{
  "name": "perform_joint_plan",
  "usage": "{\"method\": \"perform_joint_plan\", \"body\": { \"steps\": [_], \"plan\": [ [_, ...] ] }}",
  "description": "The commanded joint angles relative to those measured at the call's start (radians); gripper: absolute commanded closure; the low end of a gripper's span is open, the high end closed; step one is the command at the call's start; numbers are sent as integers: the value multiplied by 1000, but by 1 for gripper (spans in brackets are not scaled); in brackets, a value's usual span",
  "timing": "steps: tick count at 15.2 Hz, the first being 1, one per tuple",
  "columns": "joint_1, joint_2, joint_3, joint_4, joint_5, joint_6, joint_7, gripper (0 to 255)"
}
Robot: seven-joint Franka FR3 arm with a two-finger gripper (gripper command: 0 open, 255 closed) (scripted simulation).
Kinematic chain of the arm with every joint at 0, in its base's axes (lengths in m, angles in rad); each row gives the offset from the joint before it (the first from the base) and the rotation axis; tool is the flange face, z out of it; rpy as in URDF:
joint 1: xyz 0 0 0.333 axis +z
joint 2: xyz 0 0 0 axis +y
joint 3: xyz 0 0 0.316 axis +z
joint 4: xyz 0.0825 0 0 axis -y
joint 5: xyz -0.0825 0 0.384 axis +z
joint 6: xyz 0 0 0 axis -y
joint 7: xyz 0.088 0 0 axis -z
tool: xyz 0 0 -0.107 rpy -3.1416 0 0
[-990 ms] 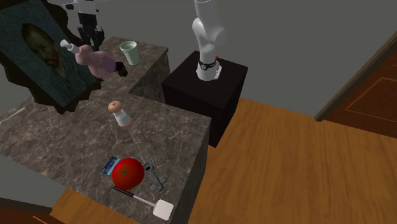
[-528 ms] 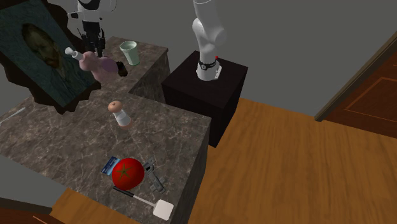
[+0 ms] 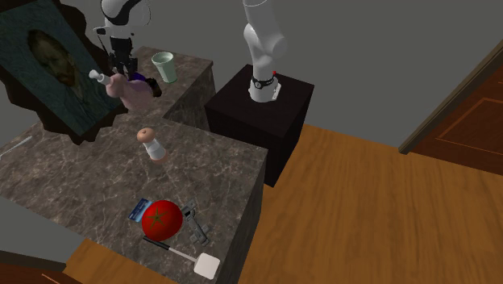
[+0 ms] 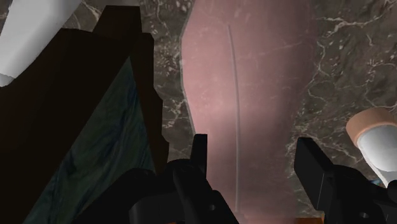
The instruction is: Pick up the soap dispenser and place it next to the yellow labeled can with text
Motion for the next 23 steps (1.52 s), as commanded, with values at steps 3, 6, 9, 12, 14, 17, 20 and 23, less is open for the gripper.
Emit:
{"method": "perform_joint_plan", "body": {
  "steps": [3, 6, 9, 12, 14, 17, 20, 23],
  "plan": [
    [-7, 26, 12, -18, 33, 33, -32, 255],
    [-13, 47, 22, -29, 58, 56, -57, 255],
    [-20, 70, 32, -37, 85, 79, -83, 255],
    [-23, 78, 36, -40, 95, 86, -92, 255],
    [-22, 78, 36, -40, 95, 86, -92, 255],
    [-22, 78, 35, -40, 95, 86, -92, 255],
    [-22, 80, 36, -36, 95, 84, -90, 0],
    [-21, 79, 35, -36, 94, 84, -88, 0]
  ]
}}
